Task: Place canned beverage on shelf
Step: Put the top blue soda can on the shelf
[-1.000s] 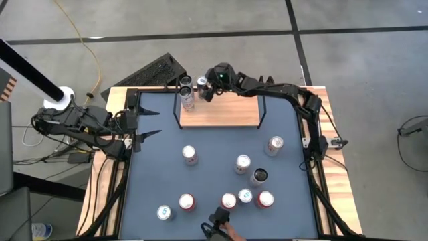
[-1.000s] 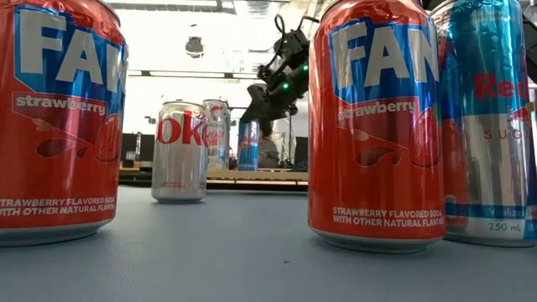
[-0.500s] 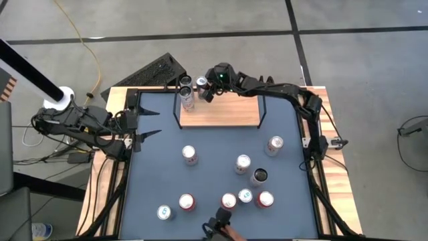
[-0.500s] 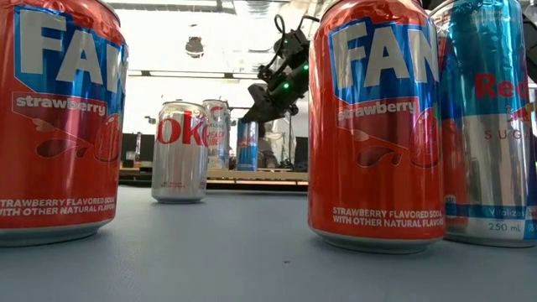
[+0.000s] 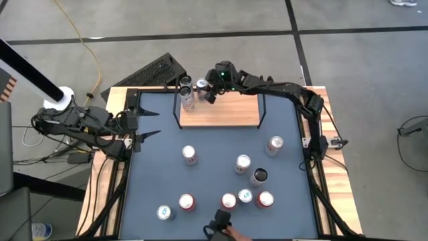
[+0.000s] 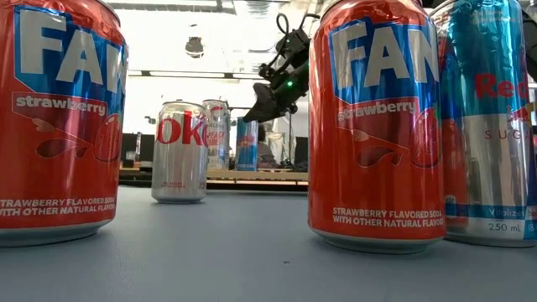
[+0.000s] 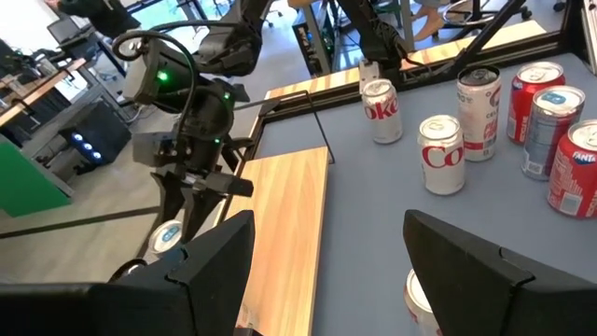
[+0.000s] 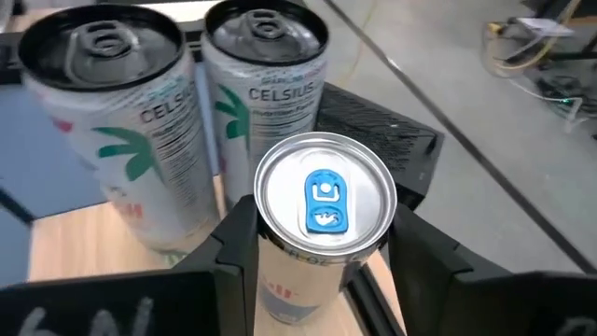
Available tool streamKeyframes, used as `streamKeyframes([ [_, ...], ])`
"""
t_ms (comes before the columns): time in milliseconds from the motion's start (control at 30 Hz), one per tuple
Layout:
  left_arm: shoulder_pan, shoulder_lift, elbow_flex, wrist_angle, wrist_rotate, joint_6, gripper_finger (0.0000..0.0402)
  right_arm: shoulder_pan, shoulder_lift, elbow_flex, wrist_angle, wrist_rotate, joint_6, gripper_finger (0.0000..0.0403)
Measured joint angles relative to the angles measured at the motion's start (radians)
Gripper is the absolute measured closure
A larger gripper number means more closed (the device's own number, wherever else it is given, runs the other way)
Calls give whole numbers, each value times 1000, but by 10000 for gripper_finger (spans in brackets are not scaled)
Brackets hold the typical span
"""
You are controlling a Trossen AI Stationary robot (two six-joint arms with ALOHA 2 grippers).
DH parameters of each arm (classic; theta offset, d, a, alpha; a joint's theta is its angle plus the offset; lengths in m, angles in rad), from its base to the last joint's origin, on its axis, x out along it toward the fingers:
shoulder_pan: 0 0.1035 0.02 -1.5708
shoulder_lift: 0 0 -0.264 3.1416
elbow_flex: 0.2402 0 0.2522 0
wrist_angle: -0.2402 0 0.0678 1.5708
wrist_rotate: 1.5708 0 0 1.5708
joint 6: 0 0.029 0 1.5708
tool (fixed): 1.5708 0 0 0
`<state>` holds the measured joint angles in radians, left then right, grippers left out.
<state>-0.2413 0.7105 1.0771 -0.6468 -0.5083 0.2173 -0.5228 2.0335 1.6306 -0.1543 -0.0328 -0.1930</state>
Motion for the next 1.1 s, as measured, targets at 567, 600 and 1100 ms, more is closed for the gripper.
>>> streamKeyframes([
  [567, 0, 0, 0, 1, 0, 4, 136, -23, -11, -1, -45, -120, -128, 237],
  [600, 0, 0, 0, 1, 0, 4, 136, -24, -11, -1, -45, -131, -131, 237],
  [1100, 0, 0, 0, 1, -3, 15, 136, -59, -18, 48, -146, -205, -175, 237],
])
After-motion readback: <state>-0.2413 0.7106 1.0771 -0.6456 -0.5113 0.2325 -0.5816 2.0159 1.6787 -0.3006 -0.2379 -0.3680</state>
